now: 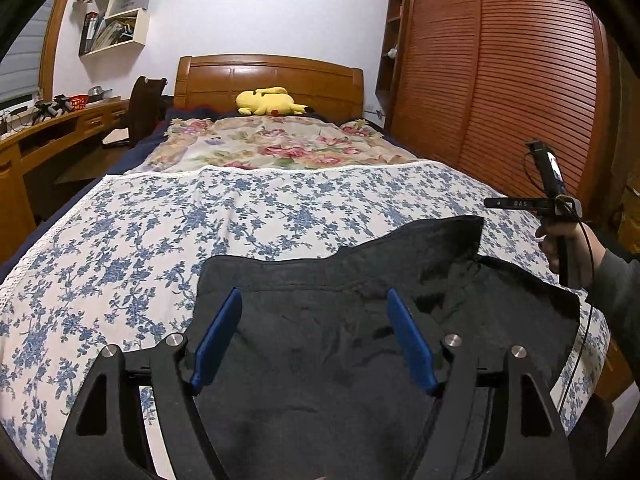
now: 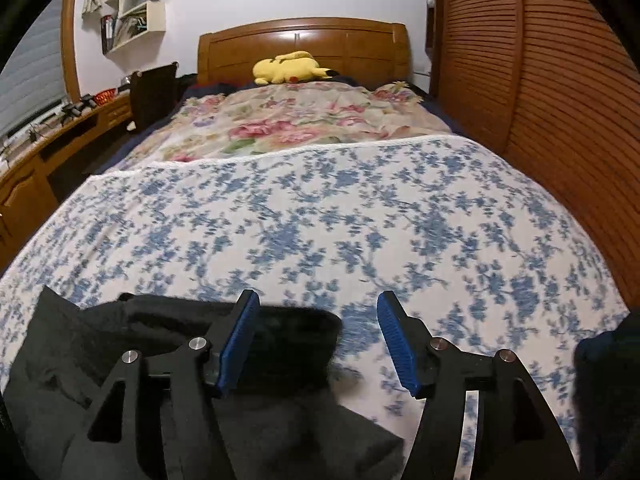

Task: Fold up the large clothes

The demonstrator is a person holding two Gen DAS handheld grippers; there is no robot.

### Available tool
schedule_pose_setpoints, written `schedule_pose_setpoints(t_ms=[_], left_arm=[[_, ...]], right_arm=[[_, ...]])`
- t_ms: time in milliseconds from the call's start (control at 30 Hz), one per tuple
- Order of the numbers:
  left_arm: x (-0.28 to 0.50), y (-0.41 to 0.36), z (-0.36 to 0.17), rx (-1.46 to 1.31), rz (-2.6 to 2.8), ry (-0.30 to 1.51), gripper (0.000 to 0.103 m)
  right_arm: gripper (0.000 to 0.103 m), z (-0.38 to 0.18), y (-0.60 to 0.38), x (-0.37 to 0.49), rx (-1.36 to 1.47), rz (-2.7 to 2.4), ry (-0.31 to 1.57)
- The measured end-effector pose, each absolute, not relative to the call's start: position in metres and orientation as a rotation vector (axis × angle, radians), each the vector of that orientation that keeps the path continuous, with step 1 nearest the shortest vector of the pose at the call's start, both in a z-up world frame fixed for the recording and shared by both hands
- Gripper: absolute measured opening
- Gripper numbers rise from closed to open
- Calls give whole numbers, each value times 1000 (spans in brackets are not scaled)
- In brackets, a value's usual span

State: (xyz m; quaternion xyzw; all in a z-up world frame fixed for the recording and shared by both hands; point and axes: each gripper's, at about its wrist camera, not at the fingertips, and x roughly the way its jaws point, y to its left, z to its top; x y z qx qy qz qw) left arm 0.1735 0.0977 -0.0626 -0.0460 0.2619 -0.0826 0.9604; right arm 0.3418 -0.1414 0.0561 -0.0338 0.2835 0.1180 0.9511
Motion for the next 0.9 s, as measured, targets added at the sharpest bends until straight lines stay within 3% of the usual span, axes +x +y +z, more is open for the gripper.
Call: schedule_pose_setpoints(t_ms=[600, 633, 667, 733, 900], left_arm=[[176, 84, -71, -74, -212, 559, 76], [176, 83, -72, -72, -213, 561, 76], [176, 82, -73, -71, -214, 563, 76], [177, 81, -73, -73, -218, 566, 76], [177, 77, -73, -71, -228, 566, 76]], right_arm=[[62, -7, -95, 410, -147, 310, 822], [47, -9, -94, 413, -140, 323, 831], [23, -11, -92, 417, -129, 354, 840], [4, -10, -88, 418, -162, 359, 821], [2, 8, -106, 400, -151, 314, 678]])
